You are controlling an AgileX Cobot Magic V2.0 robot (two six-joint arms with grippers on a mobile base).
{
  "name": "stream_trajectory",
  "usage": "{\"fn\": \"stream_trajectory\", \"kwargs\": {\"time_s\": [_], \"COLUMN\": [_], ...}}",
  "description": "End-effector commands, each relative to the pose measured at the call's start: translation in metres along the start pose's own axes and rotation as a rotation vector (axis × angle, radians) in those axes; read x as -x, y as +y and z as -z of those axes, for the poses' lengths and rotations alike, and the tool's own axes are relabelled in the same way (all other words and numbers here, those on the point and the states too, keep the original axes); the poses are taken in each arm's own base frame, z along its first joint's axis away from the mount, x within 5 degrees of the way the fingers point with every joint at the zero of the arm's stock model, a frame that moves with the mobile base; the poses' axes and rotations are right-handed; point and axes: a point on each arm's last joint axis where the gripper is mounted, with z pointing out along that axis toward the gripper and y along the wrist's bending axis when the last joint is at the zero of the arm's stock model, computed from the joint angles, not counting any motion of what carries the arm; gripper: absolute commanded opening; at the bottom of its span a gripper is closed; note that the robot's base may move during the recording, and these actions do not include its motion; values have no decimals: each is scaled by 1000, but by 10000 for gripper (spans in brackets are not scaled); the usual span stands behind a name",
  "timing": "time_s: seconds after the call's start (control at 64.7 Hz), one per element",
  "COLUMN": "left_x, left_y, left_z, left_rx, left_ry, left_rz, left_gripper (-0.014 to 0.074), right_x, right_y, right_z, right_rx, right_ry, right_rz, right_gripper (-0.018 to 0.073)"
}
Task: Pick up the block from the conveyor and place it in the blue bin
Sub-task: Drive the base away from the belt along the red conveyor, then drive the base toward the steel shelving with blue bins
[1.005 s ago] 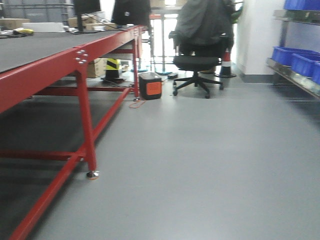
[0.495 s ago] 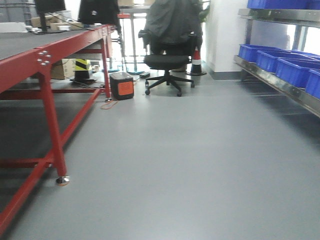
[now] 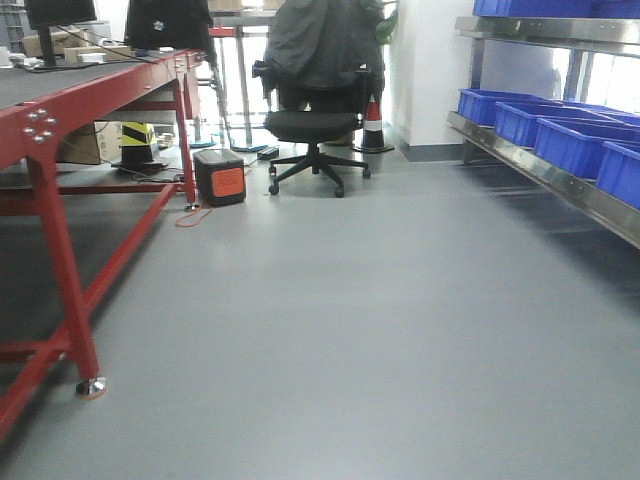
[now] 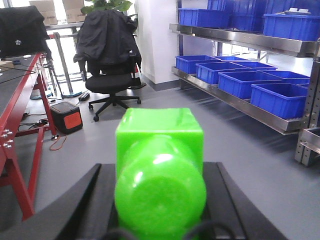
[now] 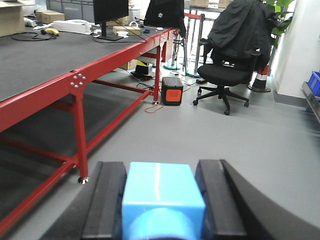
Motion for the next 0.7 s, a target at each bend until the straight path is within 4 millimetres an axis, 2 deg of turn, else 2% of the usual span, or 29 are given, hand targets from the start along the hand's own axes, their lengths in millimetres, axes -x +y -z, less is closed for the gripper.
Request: {"fn": "stream_trajectory", "kwargs": {"time_s": [0.0,0.681], "left_x": [1,1], "left_y": [0,0], "left_z": [1,1], "left_rx": [-8,-8], "left_ry": [-20,-20], "left_rz": [11,11], "left_gripper": [-111,-111], "right_x": [4,4], "right_y": [0,0], "right_z": [3,3], "right_rx": [-4,-4], "right_ry": [-32,-32], "right_rz": [8,8], "right_gripper": [-162,-162]}}
